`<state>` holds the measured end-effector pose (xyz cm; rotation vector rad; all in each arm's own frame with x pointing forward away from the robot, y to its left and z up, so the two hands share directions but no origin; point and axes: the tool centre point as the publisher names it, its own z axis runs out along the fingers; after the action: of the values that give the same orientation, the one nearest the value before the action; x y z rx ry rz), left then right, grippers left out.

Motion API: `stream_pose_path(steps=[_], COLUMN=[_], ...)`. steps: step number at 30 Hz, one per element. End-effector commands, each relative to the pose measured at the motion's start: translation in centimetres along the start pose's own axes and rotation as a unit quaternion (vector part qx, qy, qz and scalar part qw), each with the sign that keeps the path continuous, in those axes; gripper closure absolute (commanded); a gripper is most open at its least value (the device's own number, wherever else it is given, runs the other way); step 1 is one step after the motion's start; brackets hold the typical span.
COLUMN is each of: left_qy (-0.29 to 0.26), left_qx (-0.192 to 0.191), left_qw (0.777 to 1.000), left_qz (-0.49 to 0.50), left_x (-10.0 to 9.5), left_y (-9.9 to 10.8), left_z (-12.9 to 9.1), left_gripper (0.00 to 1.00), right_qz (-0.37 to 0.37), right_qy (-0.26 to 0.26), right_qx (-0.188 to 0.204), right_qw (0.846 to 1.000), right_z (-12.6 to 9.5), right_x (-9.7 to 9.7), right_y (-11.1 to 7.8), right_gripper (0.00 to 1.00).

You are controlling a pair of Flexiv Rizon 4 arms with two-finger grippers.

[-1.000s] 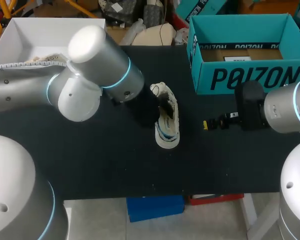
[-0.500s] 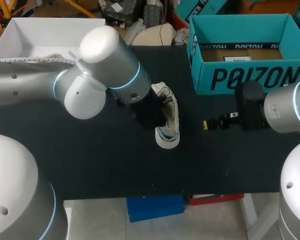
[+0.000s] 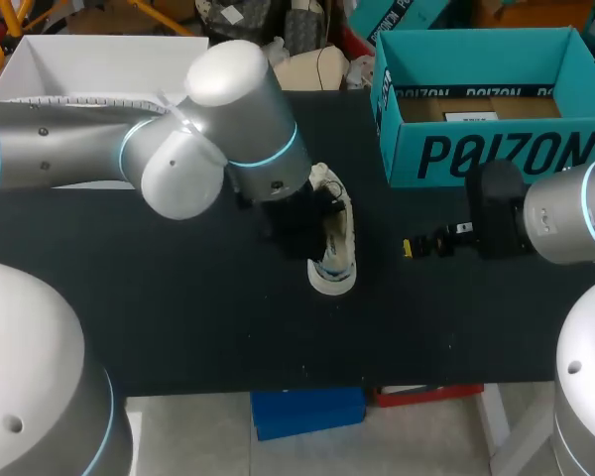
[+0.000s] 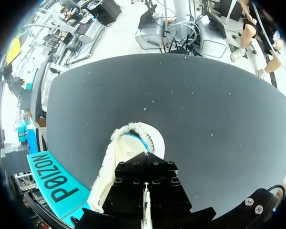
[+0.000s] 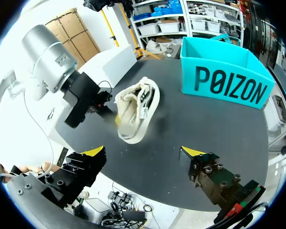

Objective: Take the shoe out of the shoebox, open the shoe tongue, remove and reinsert the insole, then place the shoe into the shoebox

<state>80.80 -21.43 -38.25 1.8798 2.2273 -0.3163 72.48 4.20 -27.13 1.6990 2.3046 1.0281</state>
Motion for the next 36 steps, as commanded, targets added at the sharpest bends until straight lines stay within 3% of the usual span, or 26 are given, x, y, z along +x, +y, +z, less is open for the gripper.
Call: stream_pose_path(steps=[1, 12, 24, 29, 36], left_qy=[0.015, 0.028, 0.040, -0.006, -0.178], left_qx=[0.005, 0.007, 0.022, 0.014, 0.034], left_qw=[1.000, 0.999, 0.999, 1.000, 0.978], left_qz=[-0.001, 0.015, 0.015, -0.001, -0.103], left_x=[-0.7, -1.7, -1.0, -1.7, -3.4], left_y=[0.2, 0.7, 0.4, 0.6, 1.6], left_z=[1.6, 3.1, 5.0, 2.8, -3.3], left_gripper=[1.00, 1.00, 1.00, 1.00, 1.00], right_qz=[0.000, 0.000, 0.000, 0.000, 0.000], right_qy=[0.001, 0.001, 0.001, 0.001, 0.001], right_qx=[0.001, 0.001, 0.001, 0.001, 0.001], right_qw=[1.000, 1.000, 1.000, 1.000, 1.000], right_z=[0.0, 0.0, 0.0, 0.0, 0.0], right_x=[0.0, 0.0, 0.0, 0.0, 0.0], right_y=[0.0, 0.0, 0.0, 0.0, 0.0], right_gripper=[0.00, 0.00, 0.00, 0.00, 0.00])
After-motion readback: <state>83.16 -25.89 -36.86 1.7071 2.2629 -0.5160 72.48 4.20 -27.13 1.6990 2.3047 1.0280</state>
